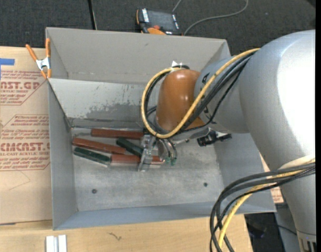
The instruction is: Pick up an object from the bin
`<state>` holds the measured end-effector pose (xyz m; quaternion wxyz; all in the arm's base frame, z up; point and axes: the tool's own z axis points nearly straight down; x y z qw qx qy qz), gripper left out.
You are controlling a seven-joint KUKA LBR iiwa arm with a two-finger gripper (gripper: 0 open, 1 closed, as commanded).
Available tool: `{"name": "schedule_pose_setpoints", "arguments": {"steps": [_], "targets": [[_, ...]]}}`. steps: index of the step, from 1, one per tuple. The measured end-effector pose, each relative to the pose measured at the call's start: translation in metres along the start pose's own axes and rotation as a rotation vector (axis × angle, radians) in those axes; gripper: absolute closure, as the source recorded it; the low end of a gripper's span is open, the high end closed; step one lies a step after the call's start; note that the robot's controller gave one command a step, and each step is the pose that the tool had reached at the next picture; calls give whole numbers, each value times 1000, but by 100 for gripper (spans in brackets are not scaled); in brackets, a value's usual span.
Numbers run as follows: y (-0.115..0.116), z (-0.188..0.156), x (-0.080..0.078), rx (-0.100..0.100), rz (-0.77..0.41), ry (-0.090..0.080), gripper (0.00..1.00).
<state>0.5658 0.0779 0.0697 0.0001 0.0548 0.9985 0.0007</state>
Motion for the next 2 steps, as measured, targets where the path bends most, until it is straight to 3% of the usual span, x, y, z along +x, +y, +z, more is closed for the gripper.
{"name": "schedule_pose_setpoints", "arguments": {"steps": [1,2], "targets": [[9,-130,-3,0,-277,-8,100],[38,-195,7,-1,-420,-8,100]]}}
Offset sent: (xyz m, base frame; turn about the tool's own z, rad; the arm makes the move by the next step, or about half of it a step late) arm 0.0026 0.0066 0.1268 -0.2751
